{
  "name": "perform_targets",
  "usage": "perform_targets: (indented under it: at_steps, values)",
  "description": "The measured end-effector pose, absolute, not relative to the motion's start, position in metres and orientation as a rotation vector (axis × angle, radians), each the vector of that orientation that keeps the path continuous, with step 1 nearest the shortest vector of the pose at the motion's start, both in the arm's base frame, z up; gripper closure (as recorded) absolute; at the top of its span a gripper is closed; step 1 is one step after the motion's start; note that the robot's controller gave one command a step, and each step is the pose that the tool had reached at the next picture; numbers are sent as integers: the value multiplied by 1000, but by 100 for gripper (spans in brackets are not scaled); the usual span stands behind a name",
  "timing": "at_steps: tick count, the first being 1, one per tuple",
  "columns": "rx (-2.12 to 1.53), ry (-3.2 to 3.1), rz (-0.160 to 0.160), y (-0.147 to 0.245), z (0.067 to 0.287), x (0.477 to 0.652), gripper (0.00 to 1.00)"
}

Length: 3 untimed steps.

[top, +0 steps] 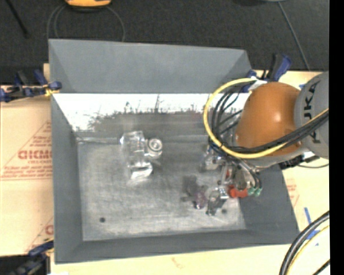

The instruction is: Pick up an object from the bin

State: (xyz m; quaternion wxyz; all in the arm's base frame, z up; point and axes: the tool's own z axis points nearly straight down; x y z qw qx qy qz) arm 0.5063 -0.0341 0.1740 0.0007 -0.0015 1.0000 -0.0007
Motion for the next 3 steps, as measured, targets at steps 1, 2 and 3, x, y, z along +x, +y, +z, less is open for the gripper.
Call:
perform_targets:
  at_steps: [1,2,3]
  values:
    - [-148,3128,-1,-52,70,539,0]
    - [-149,3122,-3,-52,75,541,100]
    - [-800,3028,-6,-58,220,548,100]
